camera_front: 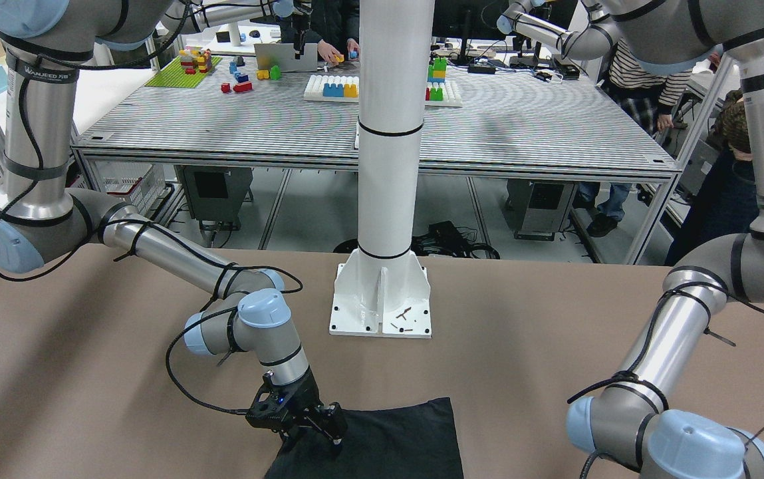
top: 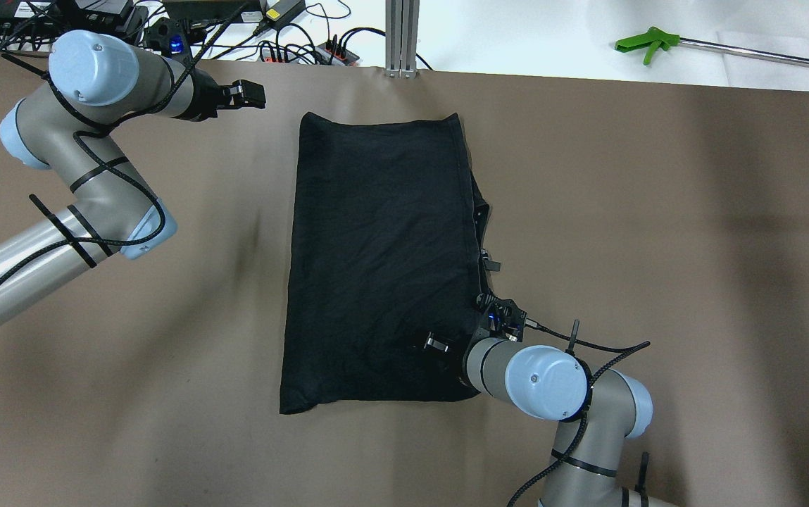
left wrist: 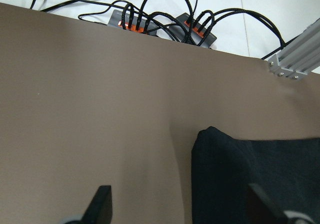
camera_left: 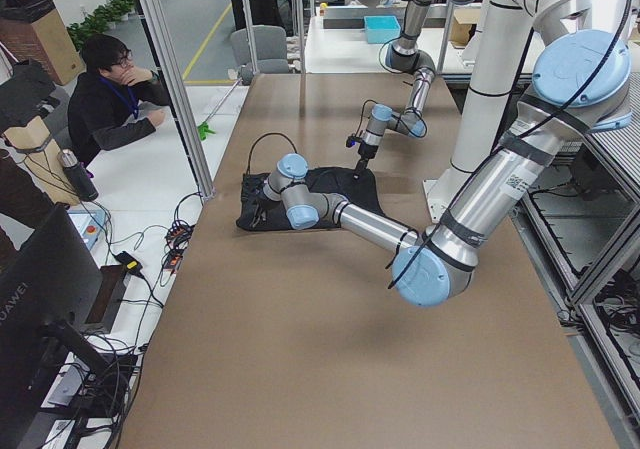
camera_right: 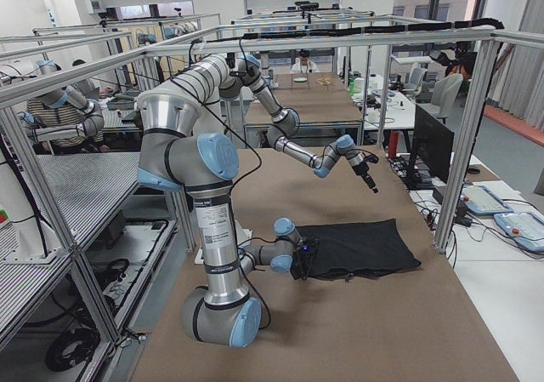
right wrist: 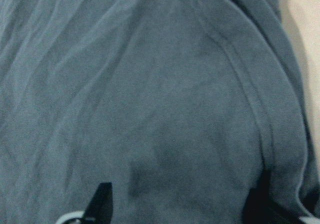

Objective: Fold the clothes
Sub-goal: 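Grasp the shirt's near end with the right gripper while the left moves down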

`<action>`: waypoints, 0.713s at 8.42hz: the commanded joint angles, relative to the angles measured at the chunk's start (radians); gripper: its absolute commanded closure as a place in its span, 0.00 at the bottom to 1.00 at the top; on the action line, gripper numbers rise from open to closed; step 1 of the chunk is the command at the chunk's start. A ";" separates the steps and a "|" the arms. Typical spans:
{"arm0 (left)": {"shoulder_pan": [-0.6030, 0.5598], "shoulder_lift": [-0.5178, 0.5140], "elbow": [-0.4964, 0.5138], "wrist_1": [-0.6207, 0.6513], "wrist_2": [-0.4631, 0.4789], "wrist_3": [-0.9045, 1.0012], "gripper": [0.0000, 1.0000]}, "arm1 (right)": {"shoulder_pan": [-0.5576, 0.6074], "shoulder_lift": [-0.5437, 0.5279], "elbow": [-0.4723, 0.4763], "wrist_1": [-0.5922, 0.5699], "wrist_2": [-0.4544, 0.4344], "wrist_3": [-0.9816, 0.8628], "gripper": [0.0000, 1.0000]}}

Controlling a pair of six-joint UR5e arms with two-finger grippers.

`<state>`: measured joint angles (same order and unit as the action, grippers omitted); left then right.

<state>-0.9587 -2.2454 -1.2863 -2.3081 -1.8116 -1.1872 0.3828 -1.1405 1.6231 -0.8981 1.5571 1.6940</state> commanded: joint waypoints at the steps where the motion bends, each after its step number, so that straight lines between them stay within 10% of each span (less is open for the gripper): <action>1: 0.002 -0.005 0.001 -0.001 0.014 -0.002 0.06 | -0.001 0.036 -0.006 -0.005 0.001 0.030 1.00; 6: 0.003 -0.005 -0.005 -0.002 0.003 -0.006 0.06 | 0.001 0.035 0.036 0.005 0.008 0.035 1.00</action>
<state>-0.9562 -2.2502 -1.2872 -2.3093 -1.7983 -1.1891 0.3820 -1.1037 1.6315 -0.8899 1.5625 1.7259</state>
